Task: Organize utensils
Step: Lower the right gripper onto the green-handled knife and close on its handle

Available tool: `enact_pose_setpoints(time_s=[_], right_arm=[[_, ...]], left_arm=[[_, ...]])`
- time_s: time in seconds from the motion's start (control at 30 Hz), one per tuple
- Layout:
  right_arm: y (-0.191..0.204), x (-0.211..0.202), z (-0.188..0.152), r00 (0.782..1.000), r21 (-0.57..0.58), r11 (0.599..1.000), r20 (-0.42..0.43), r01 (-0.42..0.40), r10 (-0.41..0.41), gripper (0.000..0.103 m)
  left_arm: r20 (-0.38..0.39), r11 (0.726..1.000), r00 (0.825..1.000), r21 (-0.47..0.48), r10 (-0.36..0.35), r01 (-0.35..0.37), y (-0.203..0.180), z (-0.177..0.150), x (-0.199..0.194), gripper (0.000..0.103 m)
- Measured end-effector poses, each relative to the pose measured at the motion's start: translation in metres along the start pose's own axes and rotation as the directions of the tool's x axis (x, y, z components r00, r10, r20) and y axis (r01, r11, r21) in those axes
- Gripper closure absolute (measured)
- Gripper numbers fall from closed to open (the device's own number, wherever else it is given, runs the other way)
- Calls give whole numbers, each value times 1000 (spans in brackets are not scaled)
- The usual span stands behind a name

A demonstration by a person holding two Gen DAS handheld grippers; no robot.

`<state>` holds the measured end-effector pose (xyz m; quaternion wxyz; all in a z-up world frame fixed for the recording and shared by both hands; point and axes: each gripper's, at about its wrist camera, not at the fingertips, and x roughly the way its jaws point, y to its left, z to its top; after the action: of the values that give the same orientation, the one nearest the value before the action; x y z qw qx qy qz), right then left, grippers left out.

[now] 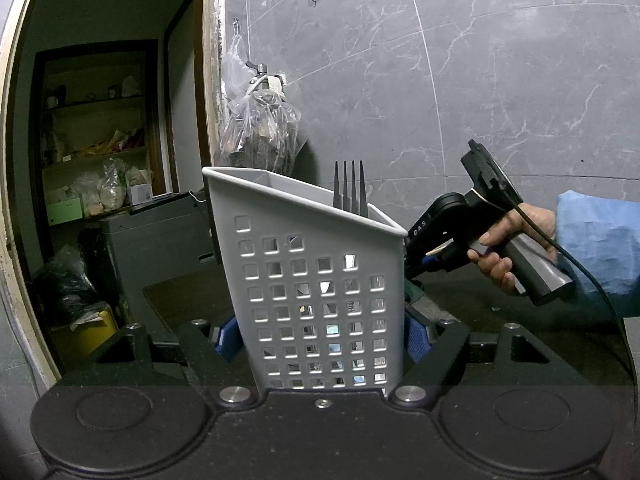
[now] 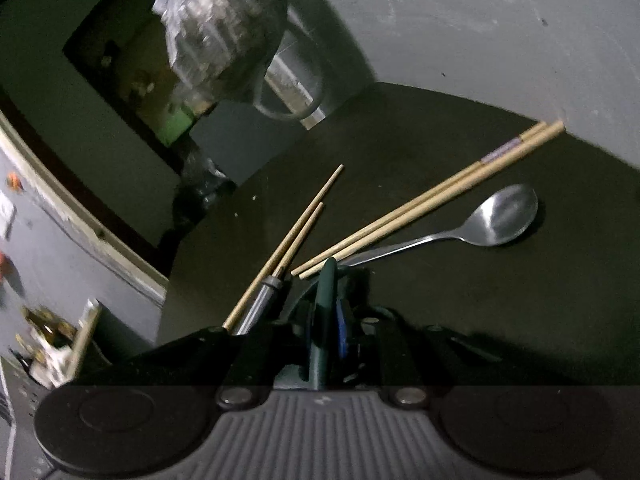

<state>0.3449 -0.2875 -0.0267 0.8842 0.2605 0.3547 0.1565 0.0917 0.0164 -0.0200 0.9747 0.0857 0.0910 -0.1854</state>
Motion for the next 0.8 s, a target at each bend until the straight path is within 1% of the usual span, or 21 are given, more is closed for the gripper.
enact_pose_setpoints(time_s=[0.17, 0.33, 0.37, 0.43, 0.47, 0.53, 0.67, 0.73, 0.8], right_arm=[[21, 0, -2, 998, -117, 991, -24, 57, -61, 89], [35, -2, -2, 992, -182, 980, -74, 85, -100, 89], [36, -2, -2, 991, -186, 979, -83, 86, -103, 89], [37, 0, -2, 986, -183, 979, -126, 89, -113, 81], [36, 1, -3, 982, -171, 981, -150, 87, -114, 81], [34, 1, -2, 983, -167, 984, -155, 69, -96, 82], [32, 1, -1, 983, -173, 983, -165, 52, -81, 87], [28, 2, 2, 984, -159, 986, -166, 43, -69, 90], [29, 2, 3, 985, -151, 988, -160, 44, -68, 90]], left_arm=[[0, 1000, 1000, 0, 0, 0, 0, 0, 0, 25], [0, 1000, 1000, 0, 0, 0, 0, 0, 0, 25], [0, 1000, 1000, 0, 0, 0, 0, 0, 0, 25], [0, 1000, 1000, 0, 0, 0, 0, 0, 0, 25], [0, 1000, 1000, -1, 0, 0, 0, 0, 0, 25], [0, 1000, 1000, 0, 0, 0, 0, 0, 0, 25], [0, 1000, 1000, 0, 0, 0, 0, 0, 0, 25], [-1, 1000, 1000, 1, 0, 0, 0, 0, 0, 25], [-1, 1000, 1000, 0, 0, 0, 0, 0, 0, 25]])
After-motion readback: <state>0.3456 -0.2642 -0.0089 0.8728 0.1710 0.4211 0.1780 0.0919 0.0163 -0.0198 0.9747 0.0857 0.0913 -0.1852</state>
